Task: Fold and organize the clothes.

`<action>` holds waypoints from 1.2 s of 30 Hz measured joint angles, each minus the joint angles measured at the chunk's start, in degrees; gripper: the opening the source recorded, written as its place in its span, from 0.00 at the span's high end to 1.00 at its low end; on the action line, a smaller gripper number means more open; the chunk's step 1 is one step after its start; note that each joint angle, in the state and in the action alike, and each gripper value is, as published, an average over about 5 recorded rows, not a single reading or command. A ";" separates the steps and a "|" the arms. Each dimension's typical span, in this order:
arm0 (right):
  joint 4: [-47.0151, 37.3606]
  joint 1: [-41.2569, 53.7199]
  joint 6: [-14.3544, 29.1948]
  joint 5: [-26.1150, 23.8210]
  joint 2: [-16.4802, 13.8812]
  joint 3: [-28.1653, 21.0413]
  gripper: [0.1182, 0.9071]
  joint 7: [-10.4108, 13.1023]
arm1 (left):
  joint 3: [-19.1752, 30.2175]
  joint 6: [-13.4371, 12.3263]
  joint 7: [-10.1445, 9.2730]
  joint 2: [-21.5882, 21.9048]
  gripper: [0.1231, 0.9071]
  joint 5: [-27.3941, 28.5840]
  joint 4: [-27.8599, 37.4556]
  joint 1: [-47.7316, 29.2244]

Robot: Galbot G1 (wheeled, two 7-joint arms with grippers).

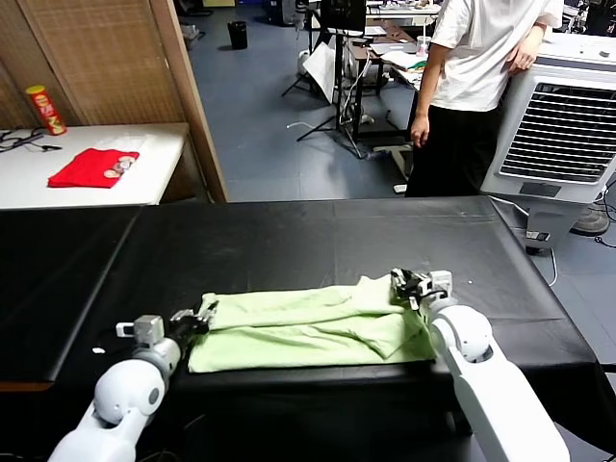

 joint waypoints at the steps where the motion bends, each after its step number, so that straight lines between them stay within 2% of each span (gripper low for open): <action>1: 0.07 -0.40 0.81 -0.46 0.44 0.08 0.99 0.88 | 0.04 -0.68 -0.24 -0.34 0.93 1.16 0.23 -0.03; 4: 0.28 -1.58 2.55 -1.20 1.66 0.50 0.99 2.22 | 0.12 -1.98 -0.63 -1.31 0.98 3.96 0.73 -0.11; 8: 1.05 -2.80 3.00 -1.09 2.09 1.34 0.96 0.63 | 0.19 -2.22 0.21 -1.83 0.98 5.29 0.74 -0.35; 12: 2.55 -4.00 3.11 -1.23 1.41 2.39 0.74 -1.14 | 0.02 -2.15 0.84 -1.70 0.95 5.45 0.14 -0.56; 15: 4.17 -5.15 3.37 -1.30 0.57 3.34 0.53 -1.81 | -0.45 -2.09 0.94 -1.20 0.80 5.21 -0.58 -0.25; 19: 7.13 -7.33 3.71 -1.25 -0.70 4.93 0.28 -2.47 | -1.63 -2.01 0.97 -0.38 0.50 4.15 -1.99 0.98; 22: 9.48 -9.22 3.96 -1.07 -1.25 6.13 0.16 -2.88 | -2.84 -2.10 1.01 -0.15 0.30 3.12 -3.60 2.52; 26: 12.25 -11.68 4.35 -0.82 -1.35 7.37 0.14 -3.28 | -4.58 -2.40 1.34 -0.77 0.16 1.36 -5.52 5.20; 36: 15.66 -13.92 4.59 -0.86 -1.33 7.64 0.14 -3.61 | -5.47 -2.82 2.42 -3.02 0.14 0.93 -5.55 9.86</action>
